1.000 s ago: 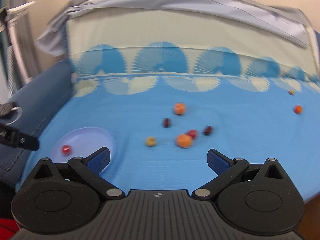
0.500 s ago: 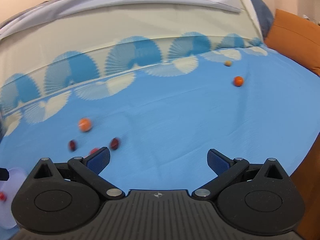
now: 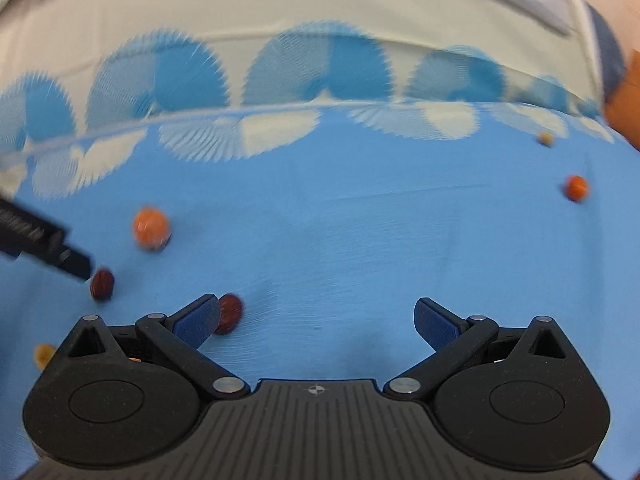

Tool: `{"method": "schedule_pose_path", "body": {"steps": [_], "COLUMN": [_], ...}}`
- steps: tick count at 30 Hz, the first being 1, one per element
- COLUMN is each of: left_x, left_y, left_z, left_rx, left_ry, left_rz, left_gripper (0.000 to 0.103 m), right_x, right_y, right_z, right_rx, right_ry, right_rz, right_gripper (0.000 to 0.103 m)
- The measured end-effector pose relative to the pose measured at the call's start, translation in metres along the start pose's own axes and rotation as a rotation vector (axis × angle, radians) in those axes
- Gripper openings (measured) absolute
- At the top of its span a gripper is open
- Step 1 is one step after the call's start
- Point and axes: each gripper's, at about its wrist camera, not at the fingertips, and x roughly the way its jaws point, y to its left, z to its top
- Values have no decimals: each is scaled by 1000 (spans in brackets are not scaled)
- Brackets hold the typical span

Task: Organize fruits
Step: 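Grasp a dark red jujube with the right gripper while the left gripper grasps another jujube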

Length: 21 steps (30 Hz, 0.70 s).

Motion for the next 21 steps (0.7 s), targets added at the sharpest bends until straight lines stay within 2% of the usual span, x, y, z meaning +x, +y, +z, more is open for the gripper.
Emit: {"method": "schedule_pose_path", "body": {"steps": [5, 7, 11, 17, 18, 19, 20, 21], "left_x": [40, 42, 44, 41, 40, 36, 30, 23], "left_y": [9, 14, 22, 17, 15, 12, 9, 6], "left_z": [-1, -2, -4, -5, -5, -5, -5, -5], "left_rx": [19, -3, -38, -33, -26, -6, 18, 39], "left_ry": [37, 35, 42, 29, 24, 11, -2, -23], "left_rz": [14, -12, -44, -24, -19, -34, -77, -87], "left_gripper": [103, 103, 103, 103, 102, 88, 60, 40], "right_x": [38, 49, 49, 48, 48, 47, 44, 41], "right_y": [24, 29, 27, 29, 29, 29, 29, 32], "right_z": [-10, -19, -20, -24, -24, -24, -24, -25], "right_rx": [-86, -137, -119, -134, -136, -138, -141, -153], "right_ry": [-23, -27, -42, -61, -63, -67, -73, -86], "right_rz": [8, 14, 23, 9, 9, 24, 88, 122], "right_gripper": [102, 102, 102, 102, 98, 89, 61, 28]}}
